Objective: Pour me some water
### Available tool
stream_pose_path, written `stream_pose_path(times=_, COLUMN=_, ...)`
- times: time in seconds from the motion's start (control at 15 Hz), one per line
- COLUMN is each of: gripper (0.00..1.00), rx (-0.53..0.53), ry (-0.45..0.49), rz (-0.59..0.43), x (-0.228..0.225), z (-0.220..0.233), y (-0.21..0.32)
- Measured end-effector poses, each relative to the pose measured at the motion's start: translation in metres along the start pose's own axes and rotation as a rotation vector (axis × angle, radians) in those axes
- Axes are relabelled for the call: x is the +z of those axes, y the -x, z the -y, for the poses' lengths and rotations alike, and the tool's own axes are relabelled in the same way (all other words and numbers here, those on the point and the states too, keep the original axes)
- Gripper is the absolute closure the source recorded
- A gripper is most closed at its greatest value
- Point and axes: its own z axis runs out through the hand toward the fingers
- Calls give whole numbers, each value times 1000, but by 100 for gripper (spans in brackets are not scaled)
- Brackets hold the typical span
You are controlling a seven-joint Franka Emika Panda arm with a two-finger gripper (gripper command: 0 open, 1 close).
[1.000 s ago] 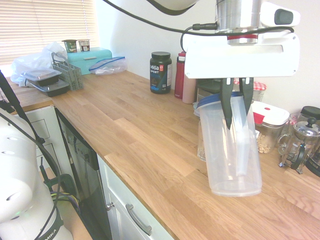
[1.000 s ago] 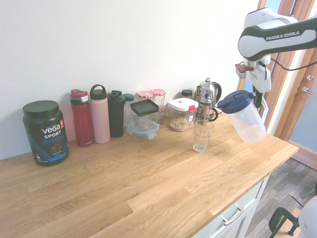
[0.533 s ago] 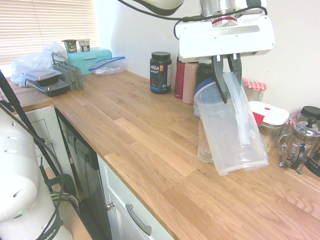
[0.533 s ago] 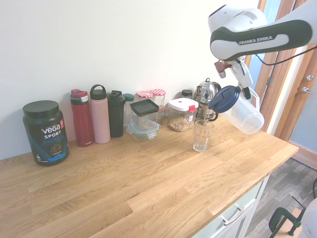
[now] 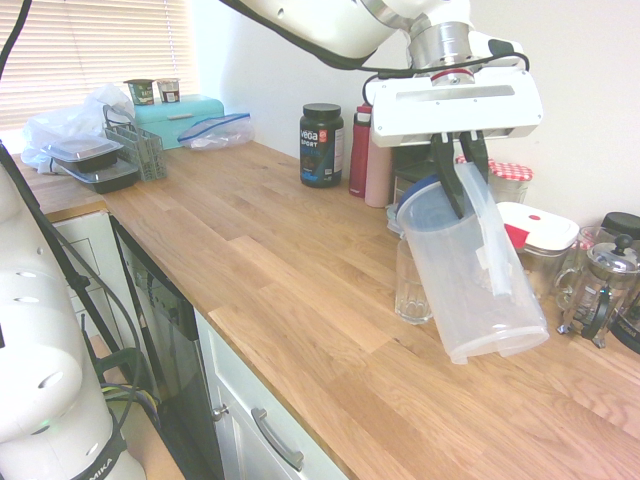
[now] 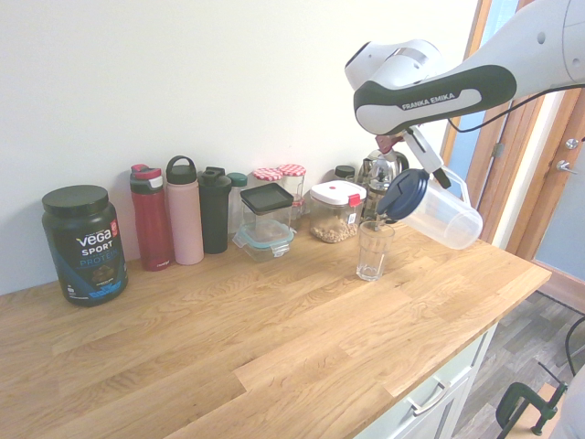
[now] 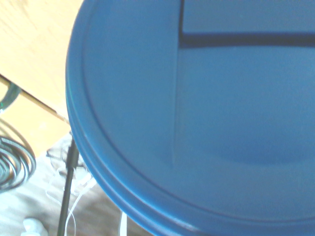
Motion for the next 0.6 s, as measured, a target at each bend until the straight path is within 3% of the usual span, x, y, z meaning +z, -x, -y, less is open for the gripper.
stream_pose_path(times=0.4, gripper=100, rx=8, ry=43, rz=26, x=4, z=-8, y=2)
stream_pose_path(times=0.6, gripper=100, rx=5, ry=-73, rz=-31, x=7, z=-21, y=14)
